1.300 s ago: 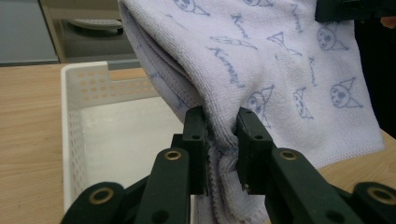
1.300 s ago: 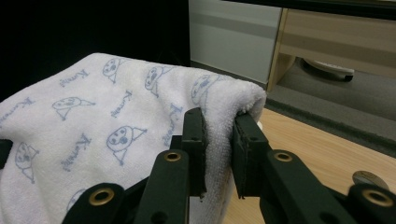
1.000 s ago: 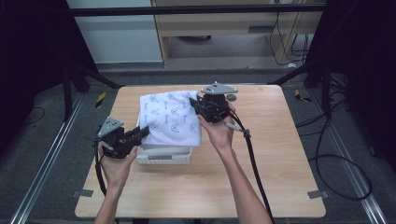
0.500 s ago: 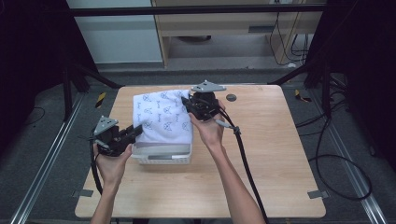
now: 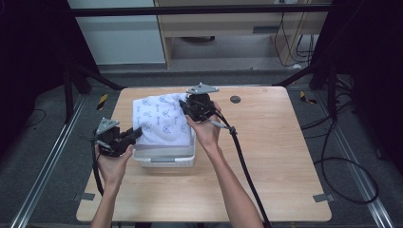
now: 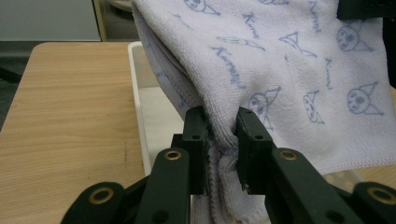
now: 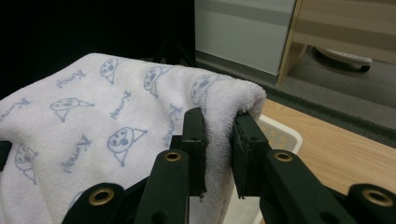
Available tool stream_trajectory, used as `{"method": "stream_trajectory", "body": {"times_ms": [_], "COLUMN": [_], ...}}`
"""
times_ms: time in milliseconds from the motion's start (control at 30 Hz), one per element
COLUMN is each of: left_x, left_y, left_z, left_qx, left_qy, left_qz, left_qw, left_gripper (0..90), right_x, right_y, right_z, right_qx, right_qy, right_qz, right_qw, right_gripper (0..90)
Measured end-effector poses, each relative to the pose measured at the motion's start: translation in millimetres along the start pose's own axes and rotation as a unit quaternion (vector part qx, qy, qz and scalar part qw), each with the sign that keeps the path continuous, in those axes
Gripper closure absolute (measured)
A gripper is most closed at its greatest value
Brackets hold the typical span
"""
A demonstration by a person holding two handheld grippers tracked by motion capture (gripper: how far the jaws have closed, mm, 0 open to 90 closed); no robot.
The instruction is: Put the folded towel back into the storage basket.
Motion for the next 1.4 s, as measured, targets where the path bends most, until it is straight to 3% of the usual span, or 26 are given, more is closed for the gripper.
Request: {"method": "stream_trajectory", "body": {"times_ms": [667,967,1400], "left_x": [21.7,28.5,40.0], "left_y": [-22.3,-30.9,-45.5], "left_z": [-4.2,-6.8,-9.1], "left_qx": [0.017,0.015,0.023], "left_qy": [0.012,0.014,0.015], "left_qz": [-0.037,-0.051,-0.078], "left_qw": [0.9991,0.9985,0.9966], "left_gripper": [74.9,74.8,74.7], "right_x": [18.2,25.2,32.9], "right_y": [-33.4,-45.5,-63.7], "right_z": [10.4,13.1,16.5], "right_qx": [0.010,0.014,0.014], "right_qy": [-0.012,-0.016,-0.022], "right_qz": [-0.032,-0.049,-0.070], "right_qw": [0.9994,0.9986,0.9972], "right_gripper": [77.2,77.2,76.8]}}
Point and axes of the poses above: each handheld gripper's, and its own axes: x roughly forward along the jaws, y roughly out of its top, z roughly to its right, the point moved 4 cm from there along x, roughly forward along the jaws, and after that the axes turned 14 degrees about z, right-handed, at the moved point
